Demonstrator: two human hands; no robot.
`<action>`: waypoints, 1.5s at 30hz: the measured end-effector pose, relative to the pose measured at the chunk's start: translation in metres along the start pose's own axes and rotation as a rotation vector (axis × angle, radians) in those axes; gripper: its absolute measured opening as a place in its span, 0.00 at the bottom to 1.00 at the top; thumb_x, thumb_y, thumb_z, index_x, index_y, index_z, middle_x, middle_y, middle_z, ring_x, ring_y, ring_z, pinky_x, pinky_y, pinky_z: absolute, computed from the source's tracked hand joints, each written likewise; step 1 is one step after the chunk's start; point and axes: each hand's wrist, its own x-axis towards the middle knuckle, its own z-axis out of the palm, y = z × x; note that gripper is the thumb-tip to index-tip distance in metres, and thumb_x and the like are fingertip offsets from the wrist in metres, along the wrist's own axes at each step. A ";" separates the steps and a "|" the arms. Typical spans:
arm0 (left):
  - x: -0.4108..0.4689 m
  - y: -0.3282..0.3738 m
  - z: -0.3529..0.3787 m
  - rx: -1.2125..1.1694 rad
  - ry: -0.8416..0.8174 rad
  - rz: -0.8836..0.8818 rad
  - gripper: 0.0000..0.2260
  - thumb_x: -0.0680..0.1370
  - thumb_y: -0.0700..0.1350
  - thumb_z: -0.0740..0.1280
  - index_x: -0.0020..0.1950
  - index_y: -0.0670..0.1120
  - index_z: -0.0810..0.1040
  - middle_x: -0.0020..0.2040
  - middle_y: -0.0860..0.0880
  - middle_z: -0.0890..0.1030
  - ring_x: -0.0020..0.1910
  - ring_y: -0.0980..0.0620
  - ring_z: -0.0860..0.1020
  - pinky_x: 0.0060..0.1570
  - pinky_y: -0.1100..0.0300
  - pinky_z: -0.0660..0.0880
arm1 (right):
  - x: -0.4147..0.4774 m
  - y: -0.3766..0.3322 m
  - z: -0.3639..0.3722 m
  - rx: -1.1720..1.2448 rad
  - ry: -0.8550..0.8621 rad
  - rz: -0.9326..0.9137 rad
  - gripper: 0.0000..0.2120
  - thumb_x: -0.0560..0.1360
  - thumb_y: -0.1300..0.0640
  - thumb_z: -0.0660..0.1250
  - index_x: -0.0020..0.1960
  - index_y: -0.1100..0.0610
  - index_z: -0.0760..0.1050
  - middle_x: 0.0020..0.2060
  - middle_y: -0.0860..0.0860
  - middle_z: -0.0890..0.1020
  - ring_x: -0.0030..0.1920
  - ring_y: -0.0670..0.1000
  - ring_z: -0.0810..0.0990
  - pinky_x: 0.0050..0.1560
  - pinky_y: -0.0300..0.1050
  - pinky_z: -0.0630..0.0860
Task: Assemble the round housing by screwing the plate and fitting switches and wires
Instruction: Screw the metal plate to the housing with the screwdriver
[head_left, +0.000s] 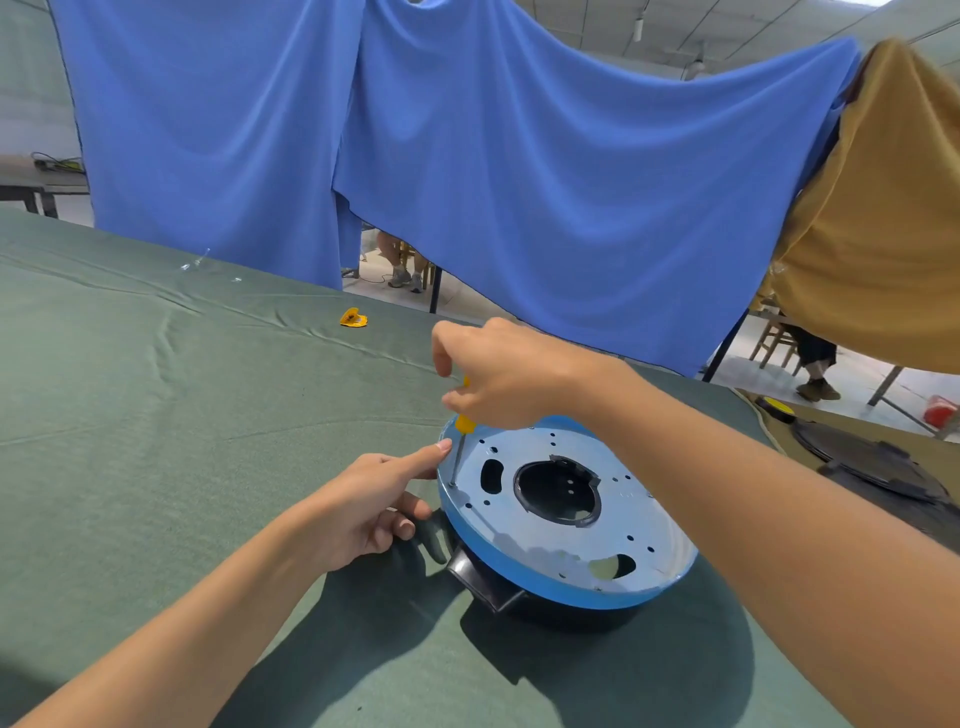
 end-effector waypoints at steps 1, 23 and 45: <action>0.000 0.000 0.000 0.000 0.004 0.001 0.26 0.68 0.68 0.71 0.56 0.50 0.83 0.32 0.48 0.77 0.24 0.54 0.71 0.21 0.66 0.60 | 0.002 -0.003 0.000 -0.044 0.033 0.009 0.07 0.78 0.53 0.61 0.52 0.54 0.66 0.40 0.51 0.71 0.40 0.53 0.72 0.32 0.48 0.64; 0.006 -0.001 -0.002 0.006 -0.016 -0.010 0.27 0.68 0.69 0.71 0.56 0.49 0.82 0.32 0.48 0.79 0.24 0.54 0.72 0.20 0.66 0.62 | 0.004 -0.025 -0.021 0.006 -0.145 0.159 0.15 0.76 0.63 0.58 0.62 0.61 0.63 0.40 0.54 0.73 0.33 0.51 0.71 0.23 0.39 0.62; 0.005 -0.002 0.000 0.015 0.005 0.007 0.26 0.69 0.69 0.70 0.55 0.49 0.81 0.31 0.48 0.79 0.24 0.53 0.73 0.21 0.65 0.63 | 0.009 -0.024 0.001 -0.133 -0.002 0.178 0.16 0.80 0.46 0.62 0.48 0.59 0.62 0.34 0.50 0.66 0.39 0.53 0.70 0.30 0.45 0.61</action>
